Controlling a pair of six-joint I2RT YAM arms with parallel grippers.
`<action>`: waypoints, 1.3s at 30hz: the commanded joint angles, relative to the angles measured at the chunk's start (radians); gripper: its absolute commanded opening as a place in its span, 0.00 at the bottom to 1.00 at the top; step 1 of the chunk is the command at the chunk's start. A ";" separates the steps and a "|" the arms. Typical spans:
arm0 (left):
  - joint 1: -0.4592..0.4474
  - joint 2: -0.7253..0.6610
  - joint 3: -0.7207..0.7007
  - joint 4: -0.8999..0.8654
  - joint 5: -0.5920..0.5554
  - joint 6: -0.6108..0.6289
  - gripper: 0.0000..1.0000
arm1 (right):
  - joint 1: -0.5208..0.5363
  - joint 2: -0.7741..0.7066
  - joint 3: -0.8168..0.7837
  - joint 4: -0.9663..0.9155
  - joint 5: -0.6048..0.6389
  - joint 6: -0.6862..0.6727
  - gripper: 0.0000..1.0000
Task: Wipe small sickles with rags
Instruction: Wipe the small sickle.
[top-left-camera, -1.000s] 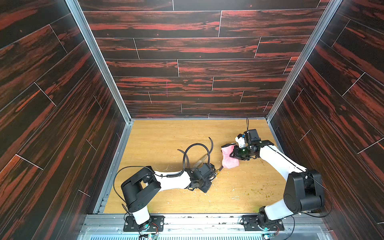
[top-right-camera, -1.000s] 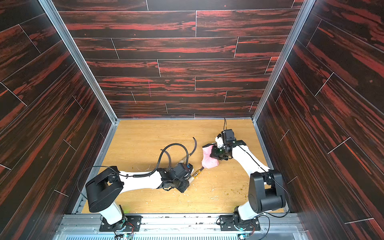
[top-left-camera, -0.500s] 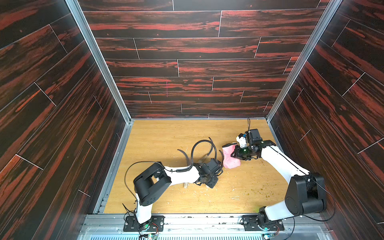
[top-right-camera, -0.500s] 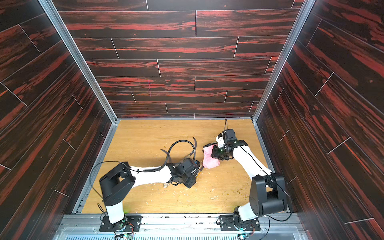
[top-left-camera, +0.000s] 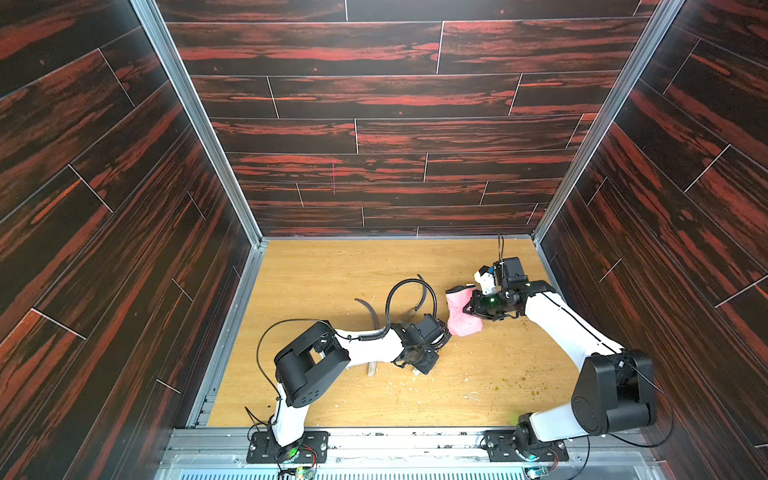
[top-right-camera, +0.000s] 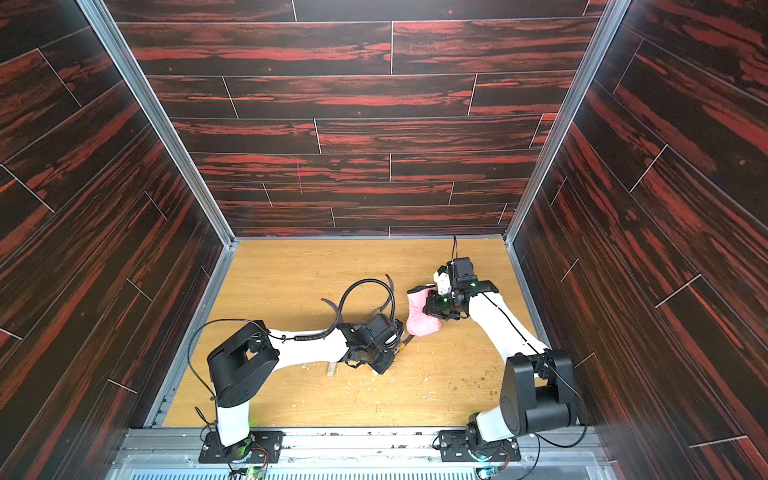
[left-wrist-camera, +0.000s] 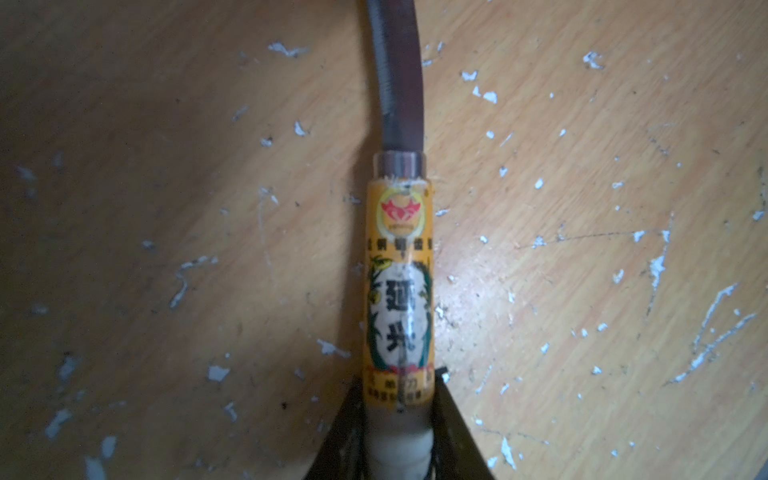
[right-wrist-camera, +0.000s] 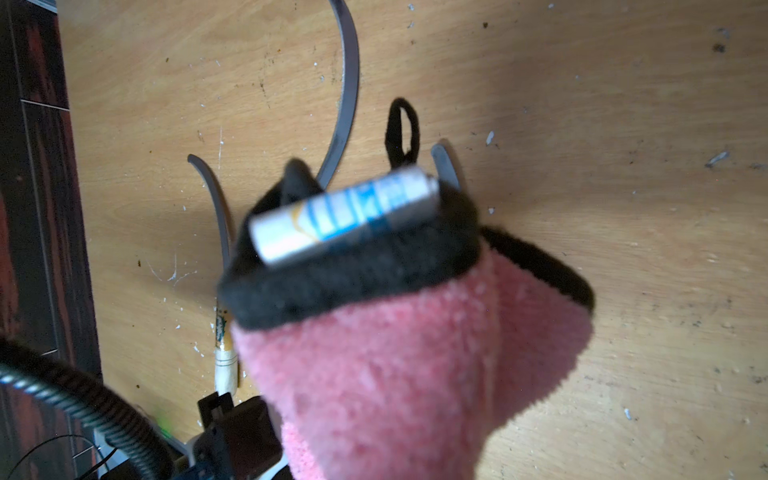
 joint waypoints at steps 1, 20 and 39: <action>0.004 -0.031 -0.041 -0.038 -0.022 0.046 0.14 | 0.007 -0.021 0.003 -0.026 -0.040 -0.015 0.00; -0.016 -0.171 -0.075 -0.075 -0.043 0.028 0.12 | 0.193 0.120 -0.125 0.089 -0.020 0.071 0.00; -0.020 -0.221 -0.151 -0.034 -0.014 0.008 0.10 | 0.100 0.385 -0.048 0.117 0.138 0.024 0.00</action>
